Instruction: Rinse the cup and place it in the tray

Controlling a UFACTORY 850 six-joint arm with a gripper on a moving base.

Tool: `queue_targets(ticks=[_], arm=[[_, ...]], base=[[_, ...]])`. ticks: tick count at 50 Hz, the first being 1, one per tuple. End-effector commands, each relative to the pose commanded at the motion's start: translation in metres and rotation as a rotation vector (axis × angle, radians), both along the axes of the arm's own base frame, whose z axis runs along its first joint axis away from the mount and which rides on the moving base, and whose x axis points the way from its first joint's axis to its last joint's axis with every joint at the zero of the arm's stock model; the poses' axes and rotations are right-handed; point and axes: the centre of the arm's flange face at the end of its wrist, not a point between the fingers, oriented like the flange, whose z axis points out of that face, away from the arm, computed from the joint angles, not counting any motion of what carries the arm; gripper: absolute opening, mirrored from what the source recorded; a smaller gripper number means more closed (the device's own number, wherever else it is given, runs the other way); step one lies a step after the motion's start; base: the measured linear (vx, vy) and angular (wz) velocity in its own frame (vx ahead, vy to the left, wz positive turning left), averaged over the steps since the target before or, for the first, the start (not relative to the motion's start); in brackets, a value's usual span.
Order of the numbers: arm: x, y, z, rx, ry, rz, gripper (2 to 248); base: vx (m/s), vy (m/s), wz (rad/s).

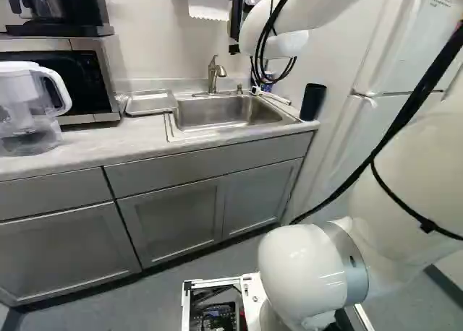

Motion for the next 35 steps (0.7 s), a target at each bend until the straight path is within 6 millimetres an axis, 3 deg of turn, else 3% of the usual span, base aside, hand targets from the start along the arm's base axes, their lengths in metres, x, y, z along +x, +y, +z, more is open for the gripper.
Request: queue_targets(ticks=[35], arm=[[0.0000,0.0000,0.0000,0.000,0.000,0.000,247]], base=[[0.043,0.002,-0.004]])
